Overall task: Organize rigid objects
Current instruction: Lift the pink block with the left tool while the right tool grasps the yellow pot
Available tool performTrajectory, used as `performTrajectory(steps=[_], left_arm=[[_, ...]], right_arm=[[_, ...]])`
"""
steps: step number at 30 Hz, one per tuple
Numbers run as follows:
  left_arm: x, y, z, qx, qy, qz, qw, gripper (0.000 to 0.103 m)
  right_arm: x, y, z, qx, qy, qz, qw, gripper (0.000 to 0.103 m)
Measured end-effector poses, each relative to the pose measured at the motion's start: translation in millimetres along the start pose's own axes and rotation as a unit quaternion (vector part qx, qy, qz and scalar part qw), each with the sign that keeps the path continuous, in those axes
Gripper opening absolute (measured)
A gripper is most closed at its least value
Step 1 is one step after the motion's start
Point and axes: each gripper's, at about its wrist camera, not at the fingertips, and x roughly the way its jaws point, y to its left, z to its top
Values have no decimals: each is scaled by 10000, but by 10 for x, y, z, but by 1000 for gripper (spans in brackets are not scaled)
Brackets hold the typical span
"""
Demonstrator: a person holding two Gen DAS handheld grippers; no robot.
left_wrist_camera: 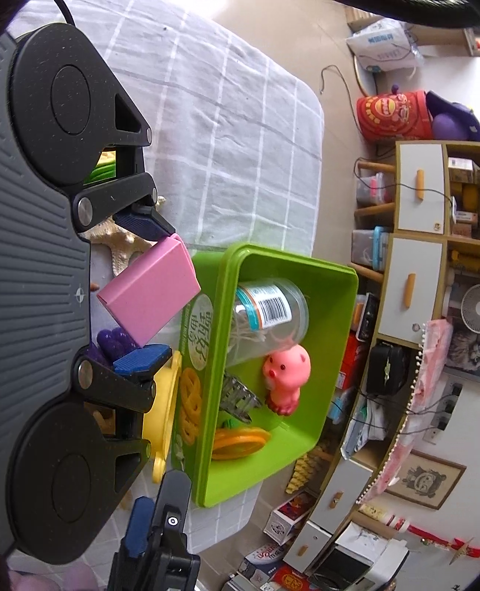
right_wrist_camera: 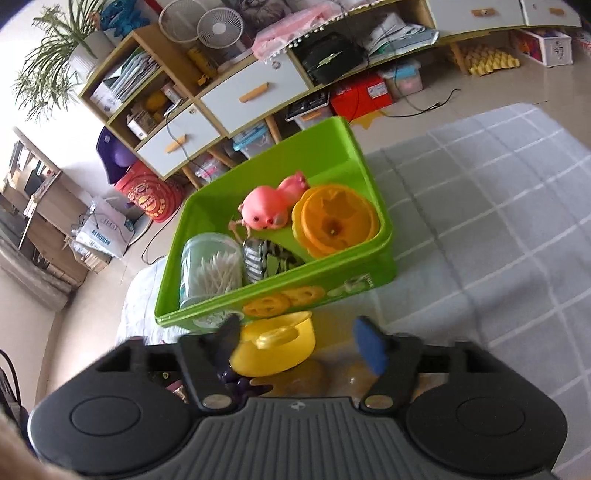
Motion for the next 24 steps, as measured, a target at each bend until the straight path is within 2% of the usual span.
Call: performTrajectory(steps=[6, 11, 16, 19, 24], left_arm=[[48, 34, -48, -16, 130, 40, 9999, 66], [57, 48, -72, 20, 179, 62, 9998, 66], [64, 84, -84, -13, 202, 60, 9998, 66], [63, 97, -84, -27, 204, 56, 9998, 66], [52, 94, -82, -33, 193, 38, 9998, 66]], right_arm=[[172, 201, -114, -393, 281, 85, 9988, 64], [343, 272, -165, -476, 390, 7, 9981, 65], [457, 265, -186, -336, 351, 6, 9988, 65], [469, 265, -190, -366, 301, 3, 9989, 57], [435, 270, -179, -413, 268, 3, 9988, 57]])
